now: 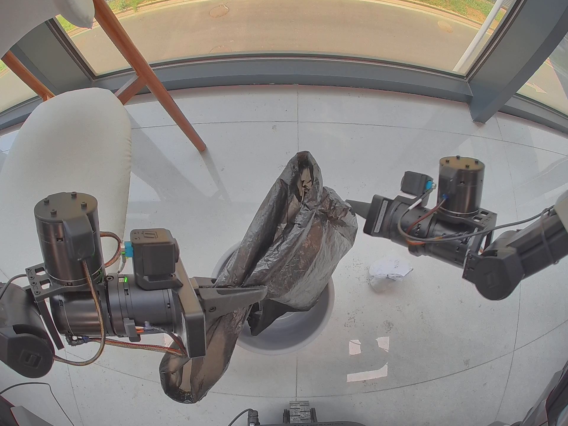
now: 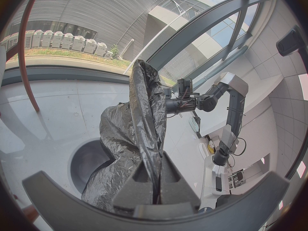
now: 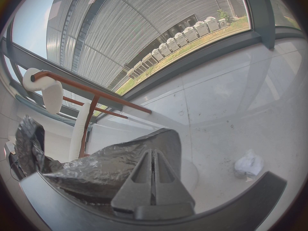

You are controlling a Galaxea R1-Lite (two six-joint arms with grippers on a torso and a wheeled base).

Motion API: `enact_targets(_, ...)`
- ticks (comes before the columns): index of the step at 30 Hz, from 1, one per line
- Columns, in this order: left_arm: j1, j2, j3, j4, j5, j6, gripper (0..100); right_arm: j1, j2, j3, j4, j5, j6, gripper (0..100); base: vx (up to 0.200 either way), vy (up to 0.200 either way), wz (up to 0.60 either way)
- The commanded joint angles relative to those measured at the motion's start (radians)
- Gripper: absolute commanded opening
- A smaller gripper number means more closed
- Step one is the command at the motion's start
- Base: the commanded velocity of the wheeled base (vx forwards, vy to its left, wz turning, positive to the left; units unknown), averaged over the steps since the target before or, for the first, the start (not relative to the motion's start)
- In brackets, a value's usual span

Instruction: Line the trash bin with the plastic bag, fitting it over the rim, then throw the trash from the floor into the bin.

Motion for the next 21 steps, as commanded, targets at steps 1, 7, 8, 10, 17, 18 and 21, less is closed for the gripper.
enact_targets(1, 0.005, 0.006, 0.010, 0.000, 0.010, 0.000, 0, 0.072, 0.105, 0.032, -0.030, 0.000, 0.006, 0, 0.000, 0.000, 0.00)
enact_targets(7, 0.010, 0.006, 0.000, 0.004, 0.087, -0.003, 0, 0.154, 0.202, 0.040, -0.105, -0.011, 0.006, 0, 0.000, 0.000, 0.00)
enact_targets(8, 0.015, 0.006, 0.003, 0.017, 0.110, -0.003, 0, 0.178, 0.236, 0.027, -0.123, -0.012, 0.004, 0, 0.000, 0.000, 0.00)
enact_targets(10, 0.016, 0.000, 0.000, 0.041, 0.137, -0.006, 0, 0.209, 0.265, 0.003, -0.131, -0.014, 0.006, 0, 0.000, 0.000, 0.00)
enact_targets(17, 0.016, -0.003, 0.008, 0.066, 0.195, -0.007, 0, 0.250, 0.355, -0.026, -0.137, -0.014, 0.006, 0, 0.000, 0.000, 0.00)
enact_targets(18, 0.016, -0.001, 0.007, 0.066, 0.195, -0.007, 0, 0.247, 0.364, -0.026, -0.142, -0.015, 0.004, 0, 0.000, 0.000, 0.00)
enact_targets(21, 0.015, 0.005, -0.004, 0.066, 0.195, -0.003, 0, 0.232, 0.369, -0.026, -0.153, -0.017, 0.006, 0, 0.000, 0.000, 0.00)
